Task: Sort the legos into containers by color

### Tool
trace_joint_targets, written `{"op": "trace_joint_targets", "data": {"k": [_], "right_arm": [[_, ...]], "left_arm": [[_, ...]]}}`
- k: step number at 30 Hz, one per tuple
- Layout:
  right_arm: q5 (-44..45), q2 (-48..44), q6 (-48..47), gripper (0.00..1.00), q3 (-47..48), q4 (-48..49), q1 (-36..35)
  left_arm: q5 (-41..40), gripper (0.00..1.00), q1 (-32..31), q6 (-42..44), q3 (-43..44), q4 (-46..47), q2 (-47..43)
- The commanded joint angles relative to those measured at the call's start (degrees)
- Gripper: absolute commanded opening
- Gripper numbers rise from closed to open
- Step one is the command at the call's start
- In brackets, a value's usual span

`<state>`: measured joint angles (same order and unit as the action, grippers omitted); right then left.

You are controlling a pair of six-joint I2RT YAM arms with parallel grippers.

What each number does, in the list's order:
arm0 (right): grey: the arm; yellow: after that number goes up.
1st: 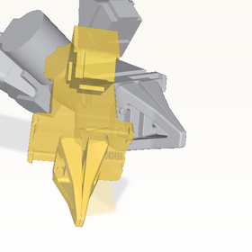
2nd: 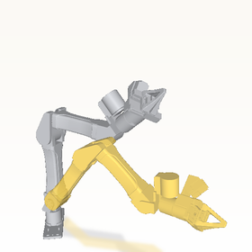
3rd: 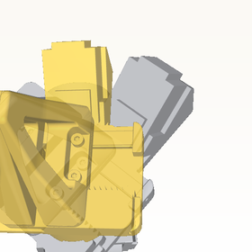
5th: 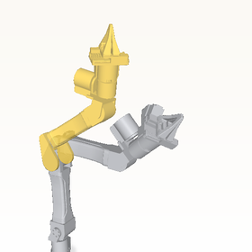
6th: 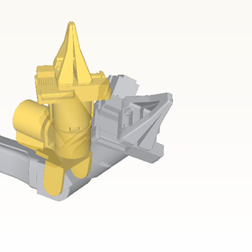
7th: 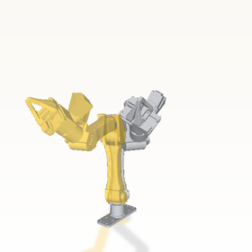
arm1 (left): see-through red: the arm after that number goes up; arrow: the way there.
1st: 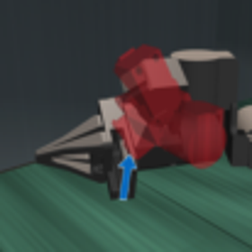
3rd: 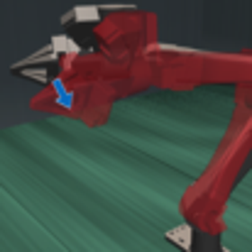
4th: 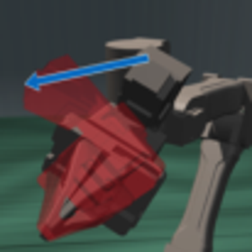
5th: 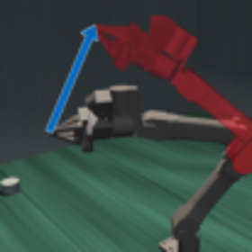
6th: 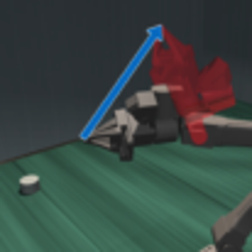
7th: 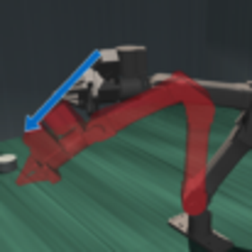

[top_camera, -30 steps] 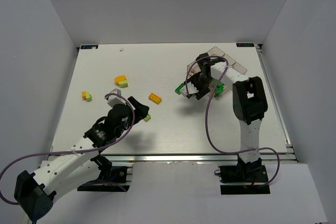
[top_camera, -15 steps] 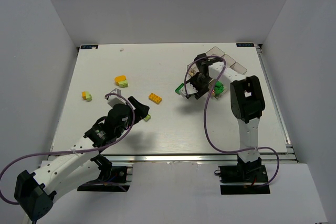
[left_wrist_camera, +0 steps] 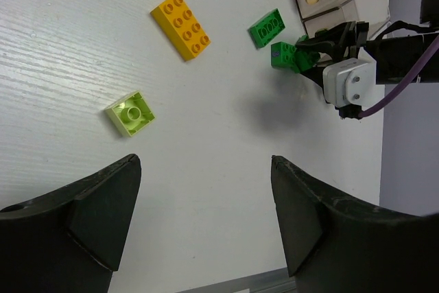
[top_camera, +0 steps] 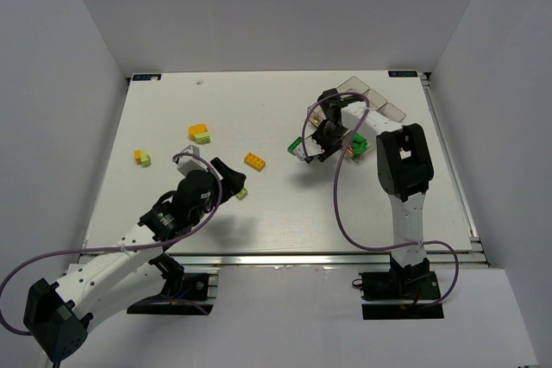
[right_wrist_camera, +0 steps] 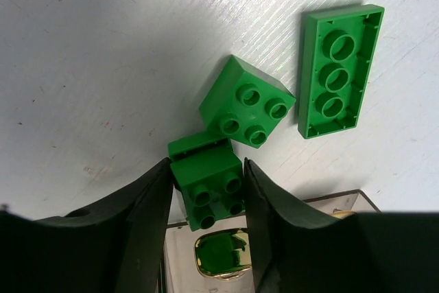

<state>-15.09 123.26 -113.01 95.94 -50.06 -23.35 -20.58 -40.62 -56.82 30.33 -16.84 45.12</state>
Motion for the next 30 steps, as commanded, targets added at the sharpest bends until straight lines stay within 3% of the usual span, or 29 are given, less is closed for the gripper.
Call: {"op": "trace_joint_targets", "data": {"k": [1,6,17,23,30], "right_arm": [[-0.3,-2.4,-4.9,0.45,0.7,-2.1,-0.3],[-2.1,-4.5,-2.6,0.35,-0.7,-1.8,-0.2],[-8.0,-11.7,2.6,0.32,-8.0,-0.8,-0.3],[-16.7,-17.4,16.1,0.16,-8.5,-0.9,0.2],[-24.1,-26.2,44.3,0.15,-13.5,9.5,2.7]], "left_arm": [[-0.3,0.86,0.1,0.5,-0.1,1.2,0.5],[-0.3,0.86,0.1,0.5,-0.2,1.2,0.2],[-0.1,0.86,0.1,0.4,-0.4,1.5,-0.2],[0.3,0.86,0.1,0.1,-0.9,2.0,-0.6],[1.2,0.86,0.1,0.3,-1.1,3.4,0.4]]}}
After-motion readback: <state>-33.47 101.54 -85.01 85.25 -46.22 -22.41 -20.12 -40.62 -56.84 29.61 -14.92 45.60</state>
